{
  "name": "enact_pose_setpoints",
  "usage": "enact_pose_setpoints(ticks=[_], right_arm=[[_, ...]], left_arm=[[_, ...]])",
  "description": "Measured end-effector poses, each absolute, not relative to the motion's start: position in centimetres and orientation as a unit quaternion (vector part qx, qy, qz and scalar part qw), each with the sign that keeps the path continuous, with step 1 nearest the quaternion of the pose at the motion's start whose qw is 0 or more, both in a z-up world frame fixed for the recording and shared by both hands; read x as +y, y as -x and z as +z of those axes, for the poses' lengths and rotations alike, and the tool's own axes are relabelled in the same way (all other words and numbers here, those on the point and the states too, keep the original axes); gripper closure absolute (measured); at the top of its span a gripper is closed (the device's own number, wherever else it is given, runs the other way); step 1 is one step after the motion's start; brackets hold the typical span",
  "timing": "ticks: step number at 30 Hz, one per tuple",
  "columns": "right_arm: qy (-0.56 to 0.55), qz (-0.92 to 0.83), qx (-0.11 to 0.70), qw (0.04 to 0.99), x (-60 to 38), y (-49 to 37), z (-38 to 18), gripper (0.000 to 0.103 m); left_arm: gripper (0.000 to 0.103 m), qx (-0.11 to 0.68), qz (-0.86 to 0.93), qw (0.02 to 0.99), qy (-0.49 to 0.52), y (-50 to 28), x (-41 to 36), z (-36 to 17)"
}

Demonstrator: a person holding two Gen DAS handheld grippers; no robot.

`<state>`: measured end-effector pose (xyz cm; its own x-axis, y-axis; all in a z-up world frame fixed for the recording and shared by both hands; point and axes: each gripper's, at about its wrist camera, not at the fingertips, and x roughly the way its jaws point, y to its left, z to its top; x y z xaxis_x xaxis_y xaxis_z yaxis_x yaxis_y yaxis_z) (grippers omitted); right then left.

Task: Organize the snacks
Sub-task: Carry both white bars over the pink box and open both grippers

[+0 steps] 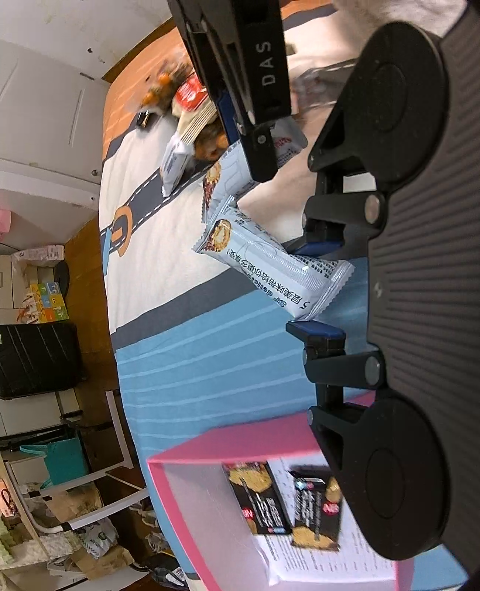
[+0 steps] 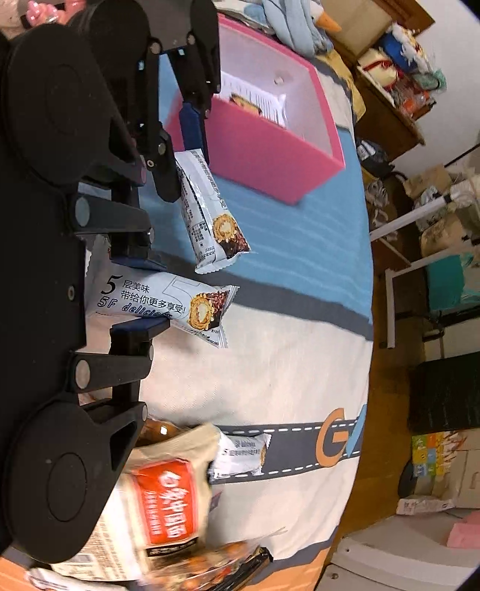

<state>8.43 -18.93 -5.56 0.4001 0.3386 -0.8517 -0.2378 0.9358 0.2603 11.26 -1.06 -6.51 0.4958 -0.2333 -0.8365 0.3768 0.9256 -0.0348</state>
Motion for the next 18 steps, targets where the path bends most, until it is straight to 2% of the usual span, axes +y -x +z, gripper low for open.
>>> enact_pose_setpoints(ticks=[7, 18], right_arm=[[-0.02, 0.215, 0.485, 0.847, -16.5, -3.6, -2.7, 0.071], [0.019, 0.278, 0.444, 0.852, -10.9, -1.1, 2.4, 0.071]], left_arm=[[0.068, 0.431, -0.169, 0.882, -0.089, -6.8, 2.5, -3.4], [0.068, 0.432, -0.149, 0.887, -0.072, -3.6, 9.6, 0.5]])
